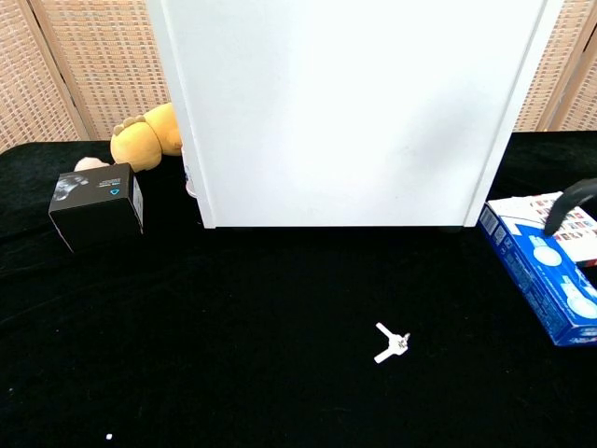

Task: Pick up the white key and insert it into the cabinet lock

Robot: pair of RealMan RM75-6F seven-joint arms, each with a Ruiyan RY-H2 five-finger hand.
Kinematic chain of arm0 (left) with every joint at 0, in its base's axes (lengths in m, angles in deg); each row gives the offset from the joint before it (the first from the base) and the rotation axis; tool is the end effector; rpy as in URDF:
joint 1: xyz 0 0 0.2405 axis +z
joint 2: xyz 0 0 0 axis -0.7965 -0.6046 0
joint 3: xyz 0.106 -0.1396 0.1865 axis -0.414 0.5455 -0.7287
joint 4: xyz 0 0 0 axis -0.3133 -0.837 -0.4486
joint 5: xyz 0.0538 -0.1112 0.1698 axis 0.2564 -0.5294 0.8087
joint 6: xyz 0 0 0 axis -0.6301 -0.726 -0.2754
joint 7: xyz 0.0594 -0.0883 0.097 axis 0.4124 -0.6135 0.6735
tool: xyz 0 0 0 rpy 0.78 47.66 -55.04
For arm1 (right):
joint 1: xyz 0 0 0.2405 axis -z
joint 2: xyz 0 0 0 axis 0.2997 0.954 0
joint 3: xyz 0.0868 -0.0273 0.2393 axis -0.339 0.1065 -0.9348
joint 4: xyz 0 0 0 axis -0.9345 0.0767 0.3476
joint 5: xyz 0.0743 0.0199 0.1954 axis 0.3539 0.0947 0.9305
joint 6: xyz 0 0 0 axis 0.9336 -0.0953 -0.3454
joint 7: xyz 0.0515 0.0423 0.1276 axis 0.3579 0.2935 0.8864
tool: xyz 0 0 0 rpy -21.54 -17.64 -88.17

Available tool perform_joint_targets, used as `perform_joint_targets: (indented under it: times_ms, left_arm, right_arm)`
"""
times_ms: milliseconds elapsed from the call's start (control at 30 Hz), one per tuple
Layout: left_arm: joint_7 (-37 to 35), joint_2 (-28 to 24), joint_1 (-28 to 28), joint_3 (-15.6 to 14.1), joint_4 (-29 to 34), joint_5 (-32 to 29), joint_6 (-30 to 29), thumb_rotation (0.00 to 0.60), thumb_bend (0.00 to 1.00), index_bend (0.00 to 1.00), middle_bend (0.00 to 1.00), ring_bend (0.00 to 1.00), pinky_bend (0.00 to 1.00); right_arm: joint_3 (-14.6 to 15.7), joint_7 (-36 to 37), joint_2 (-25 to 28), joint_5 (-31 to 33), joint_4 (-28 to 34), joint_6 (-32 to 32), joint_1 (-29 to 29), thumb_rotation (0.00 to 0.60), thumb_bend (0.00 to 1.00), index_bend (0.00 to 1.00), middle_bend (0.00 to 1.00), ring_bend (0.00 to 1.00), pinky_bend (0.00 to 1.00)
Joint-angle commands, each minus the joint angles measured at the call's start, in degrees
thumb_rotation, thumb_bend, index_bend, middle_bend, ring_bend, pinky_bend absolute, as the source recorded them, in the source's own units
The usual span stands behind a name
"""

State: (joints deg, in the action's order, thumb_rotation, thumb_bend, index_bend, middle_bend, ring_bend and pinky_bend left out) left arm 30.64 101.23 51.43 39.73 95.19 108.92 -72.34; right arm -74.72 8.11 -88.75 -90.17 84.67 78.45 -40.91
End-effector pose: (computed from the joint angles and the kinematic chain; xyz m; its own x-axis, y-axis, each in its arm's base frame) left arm -0.2856 0.1456 0.1627 0.4359 0.1018 0.8942 0.8980 0.0161 -0.4396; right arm -0.2378 -0.2304 0.0724 0.2656 -0.3687 0.8908 -0.9292 -0.3442 0.1346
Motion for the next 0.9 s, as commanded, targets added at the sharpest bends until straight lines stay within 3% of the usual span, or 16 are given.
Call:
perform_joint_targets:
  times_ms: [33,300,700,900]
  left_arm:
    - [0.63,0.41,-0.39,0.36,-0.15,-1.08,0.82,0.600,0.00,0.00,0.00,0.00,0.00]
    - [1.53,0.98,-1.16,0.90,-0.51,-3.15,2.38,0.600,0.00,0.00,0.00,0.00,0.00]
    - [2.25,1.56,-1.83,1.18,-1.01,-4.84,3.68,0.600,0.00,0.00,0.00,0.00,0.00]
    - [2.47,1.72,-2.07,1.27,-1.18,-5.47,4.13,0.600,0.00,0.00,0.00,0.00,0.00]
  right_arm:
    - [-1.80,-0.71,-4.46,0.87,-4.03,-6.32,-4.70,0.600,0.38,0.42,0.93,0.94,1.00]
    - [-4.68,-4.63,-13.11,5.97,-10.44,-11.68,-7.80,0.600,0.44,0.47,0.93,0.94,1.00]
    - [-4.00,-8.43,-24.71,7.19,-21.60,-14.25,-9.22,0.600,0.49,0.53,0.94,0.94,1.00]
    - [-4.07,-8.36,-27.32,7.12,-23.76,-14.83,-9.86,0.600,0.53,0.53,0.94,0.94,1.00]
